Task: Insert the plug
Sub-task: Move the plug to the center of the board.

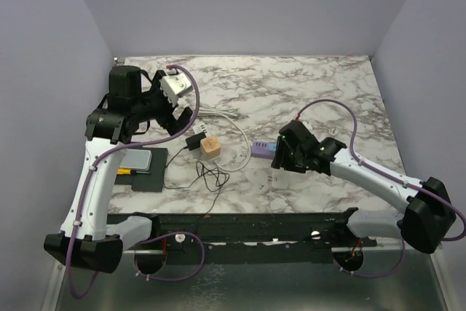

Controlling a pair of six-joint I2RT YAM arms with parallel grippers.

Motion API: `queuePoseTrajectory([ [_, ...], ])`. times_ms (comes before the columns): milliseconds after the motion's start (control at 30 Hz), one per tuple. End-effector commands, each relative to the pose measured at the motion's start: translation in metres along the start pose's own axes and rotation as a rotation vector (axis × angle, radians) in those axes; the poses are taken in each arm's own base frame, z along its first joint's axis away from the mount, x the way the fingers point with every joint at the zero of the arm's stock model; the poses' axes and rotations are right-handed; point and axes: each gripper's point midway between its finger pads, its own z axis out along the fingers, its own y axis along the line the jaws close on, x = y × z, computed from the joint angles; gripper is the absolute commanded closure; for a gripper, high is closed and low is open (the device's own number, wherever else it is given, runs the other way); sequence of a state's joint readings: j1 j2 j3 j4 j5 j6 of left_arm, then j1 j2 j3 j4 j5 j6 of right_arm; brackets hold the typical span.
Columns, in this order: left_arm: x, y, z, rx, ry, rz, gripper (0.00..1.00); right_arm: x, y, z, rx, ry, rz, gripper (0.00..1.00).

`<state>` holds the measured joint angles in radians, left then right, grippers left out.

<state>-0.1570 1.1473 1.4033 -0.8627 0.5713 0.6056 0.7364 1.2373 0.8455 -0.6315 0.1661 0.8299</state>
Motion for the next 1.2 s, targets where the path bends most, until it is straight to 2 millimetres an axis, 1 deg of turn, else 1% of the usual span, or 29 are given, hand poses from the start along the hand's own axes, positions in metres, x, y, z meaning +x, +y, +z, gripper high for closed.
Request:
queuePoseTrajectory([
  [0,0.009,-0.032,0.002,0.134,-0.044,0.043,0.01,0.028,-0.034,0.004,0.096,0.059,-0.032,0.38],
  [100,0.013,-0.038,0.003,0.154,-0.049,0.064,0.01,0.038,-0.044,0.012,0.107,0.067,-0.034,0.29],
  [200,0.013,-0.044,0.003,0.176,-0.063,0.072,0.01,0.048,-0.046,0.024,0.086,0.085,-0.053,0.24],
  [267,0.014,-0.049,0.004,0.197,-0.070,0.083,0.01,0.055,-0.050,0.034,0.089,0.096,-0.064,0.25],
  [333,0.017,-0.057,0.006,0.227,-0.072,0.088,0.01,0.062,-0.052,0.042,0.084,0.110,-0.069,0.29],
  [433,0.022,-0.073,0.012,0.281,-0.064,0.108,0.01,0.065,-0.042,0.048,0.027,0.113,-0.064,0.36],
  [567,0.030,-0.098,0.027,0.359,-0.017,0.153,0.01,0.058,-0.021,0.050,-0.058,0.107,-0.082,0.40],
  [700,0.041,-0.130,0.043,0.462,0.030,0.215,0.01,0.052,-0.004,0.050,-0.115,0.114,-0.116,0.44],
  [833,0.054,-0.154,0.061,0.550,0.074,0.238,0.01,0.049,0.020,0.047,-0.206,0.125,-0.159,0.44],
  [933,0.060,-0.170,0.075,0.591,0.083,0.275,0.01,0.046,0.037,0.043,-0.282,0.130,-0.196,0.39],
  [1000,0.063,-0.178,0.087,0.592,0.074,0.327,0.01,0.040,0.040,0.038,-0.280,0.117,-0.199,0.35],
  [1067,0.062,-0.184,0.101,0.572,0.058,0.359,0.01,0.031,0.039,0.028,-0.276,0.079,-0.201,0.31],
  [1100,0.060,-0.185,0.109,0.553,0.047,0.364,0.01,0.025,0.037,0.022,-0.263,0.052,-0.201,0.28],
  [1167,0.059,-0.188,0.125,0.521,0.036,0.372,0.01,0.010,0.024,0.011,-0.202,-0.004,-0.186,0.27],
])
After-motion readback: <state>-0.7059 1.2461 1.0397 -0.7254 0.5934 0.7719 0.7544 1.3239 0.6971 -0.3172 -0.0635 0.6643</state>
